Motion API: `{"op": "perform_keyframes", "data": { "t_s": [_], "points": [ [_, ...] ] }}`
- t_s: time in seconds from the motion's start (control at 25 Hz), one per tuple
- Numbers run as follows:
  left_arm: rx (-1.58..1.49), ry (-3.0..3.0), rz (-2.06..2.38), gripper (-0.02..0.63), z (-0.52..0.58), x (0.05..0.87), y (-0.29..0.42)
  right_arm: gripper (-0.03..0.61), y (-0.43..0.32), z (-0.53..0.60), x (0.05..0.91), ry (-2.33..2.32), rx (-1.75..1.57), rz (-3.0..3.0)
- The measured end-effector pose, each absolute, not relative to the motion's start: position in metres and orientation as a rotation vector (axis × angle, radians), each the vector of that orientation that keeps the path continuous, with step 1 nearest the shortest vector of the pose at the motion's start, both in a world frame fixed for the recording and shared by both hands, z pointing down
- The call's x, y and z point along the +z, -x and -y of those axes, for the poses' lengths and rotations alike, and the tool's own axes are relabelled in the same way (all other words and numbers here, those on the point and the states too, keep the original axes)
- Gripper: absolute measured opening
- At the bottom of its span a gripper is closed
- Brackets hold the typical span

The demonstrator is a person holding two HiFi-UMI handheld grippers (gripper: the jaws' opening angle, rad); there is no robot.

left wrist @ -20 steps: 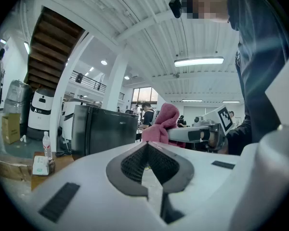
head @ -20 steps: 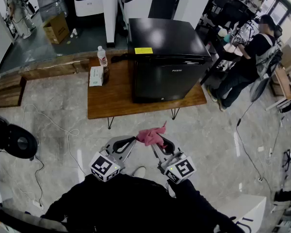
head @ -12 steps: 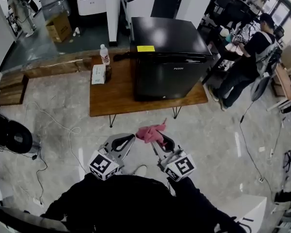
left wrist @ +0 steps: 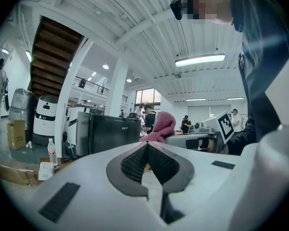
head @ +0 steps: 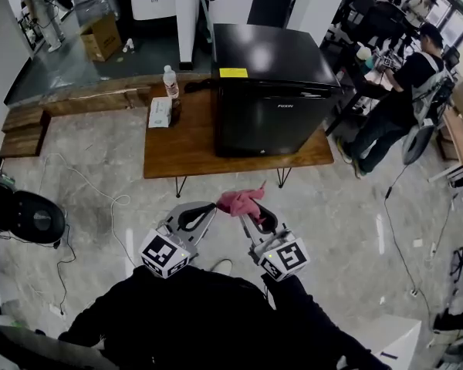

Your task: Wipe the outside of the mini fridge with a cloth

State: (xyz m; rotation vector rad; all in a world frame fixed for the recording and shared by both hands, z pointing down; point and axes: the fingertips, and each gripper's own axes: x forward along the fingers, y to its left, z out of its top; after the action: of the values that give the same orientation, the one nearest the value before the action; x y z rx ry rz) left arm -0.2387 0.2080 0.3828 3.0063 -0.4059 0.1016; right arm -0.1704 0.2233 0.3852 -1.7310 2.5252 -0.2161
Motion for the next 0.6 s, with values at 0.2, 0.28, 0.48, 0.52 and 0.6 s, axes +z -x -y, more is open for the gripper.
{"op": "perform_keyframes", "data": {
  "t_s": [0.2,0.28,0.48,0.52,0.6],
  "points": [
    [0.081,-3.0,0.474,0.006,-0.186,0.381,0.225,0.094,0.155,-0.195,0.396,1.738,-0.229,-2.525],
    [0.079,-2.997,0.502,0.006,-0.169,0.381,0.221,0.094,0.15,-0.177,0.397,1.756,-0.224,-2.519],
    [0.08,-2.995,0.523,0.006,-0.114,0.391,0.215,0.094,0.14,-0.123,0.4,1.82,-0.199,-2.48],
    [0.078,-2.995,0.523,0.006,-0.101,0.393,0.215,0.094,0.138,-0.11,0.4,1.835,-0.201,-2.478],
    [0.058,-2.994,0.509,0.006,-0.078,0.393,0.21,0.095,0.133,-0.088,0.396,1.87,-0.186,-2.476]
  ]
}}
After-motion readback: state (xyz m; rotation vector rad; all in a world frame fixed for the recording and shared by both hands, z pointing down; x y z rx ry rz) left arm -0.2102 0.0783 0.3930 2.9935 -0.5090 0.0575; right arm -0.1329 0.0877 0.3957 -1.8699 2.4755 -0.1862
